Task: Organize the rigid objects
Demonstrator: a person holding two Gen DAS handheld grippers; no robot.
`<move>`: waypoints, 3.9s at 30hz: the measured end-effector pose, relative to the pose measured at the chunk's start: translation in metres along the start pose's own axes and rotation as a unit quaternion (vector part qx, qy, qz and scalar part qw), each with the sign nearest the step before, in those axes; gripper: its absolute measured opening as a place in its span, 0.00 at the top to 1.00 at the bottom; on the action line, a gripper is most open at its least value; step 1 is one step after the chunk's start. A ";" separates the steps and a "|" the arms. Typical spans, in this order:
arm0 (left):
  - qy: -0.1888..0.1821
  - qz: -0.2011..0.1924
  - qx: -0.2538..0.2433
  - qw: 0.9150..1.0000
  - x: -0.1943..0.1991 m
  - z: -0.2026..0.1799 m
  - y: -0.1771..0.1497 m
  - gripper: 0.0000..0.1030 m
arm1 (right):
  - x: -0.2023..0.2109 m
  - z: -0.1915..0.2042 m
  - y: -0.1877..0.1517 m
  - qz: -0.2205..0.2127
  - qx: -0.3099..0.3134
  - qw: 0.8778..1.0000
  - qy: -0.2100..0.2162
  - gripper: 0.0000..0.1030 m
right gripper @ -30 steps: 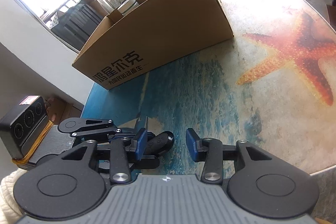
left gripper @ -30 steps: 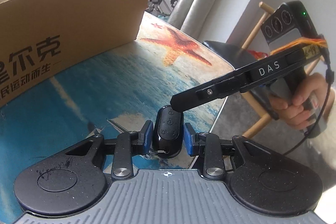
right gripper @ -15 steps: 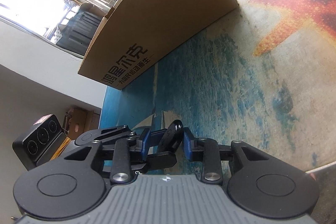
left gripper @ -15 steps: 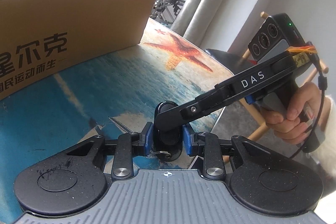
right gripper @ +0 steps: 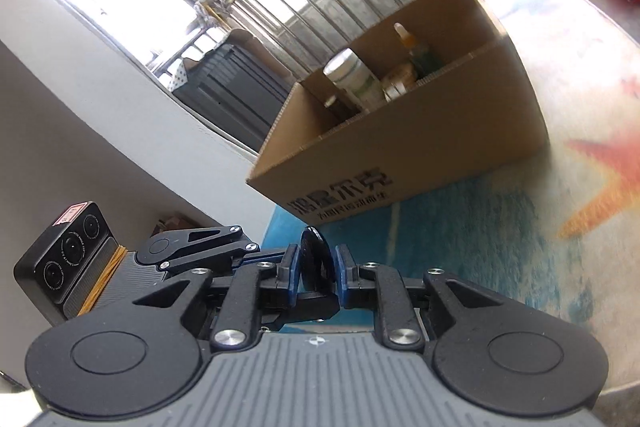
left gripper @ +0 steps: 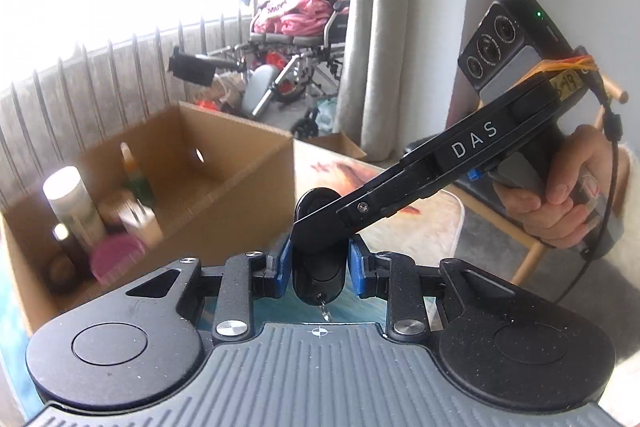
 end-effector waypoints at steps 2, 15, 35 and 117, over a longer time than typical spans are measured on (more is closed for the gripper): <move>0.027 0.001 -0.033 0.999 -0.002 0.017 0.030 0.73 | 0.001 0.012 0.034 -0.020 0.022 1.000 -0.006 0.80; 0.065 0.179 -0.054 0.980 -0.154 0.149 0.083 0.72 | -0.114 -0.058 0.182 0.037 -0.065 0.990 -0.123 0.76; 0.096 0.314 -0.161 0.931 -0.186 0.146 0.061 0.69 | -0.165 -0.079 0.181 0.140 -0.044 0.966 -0.211 0.64; 0.195 -0.102 0.179 0.959 0.168 -0.037 -0.081 0.00 | 0.024 0.125 0.006 -0.197 0.224 0.926 -0.231 0.42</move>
Point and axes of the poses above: each gripper's, at about its wrist camera, not at the fingertips, and x roughly against the way its jaws point, z to its left, y to its top, the point moved 2 cm from there along -x, roughly the way its jaws point, and after that the axes turned 7 degrees about z, right-handed, at the moved point
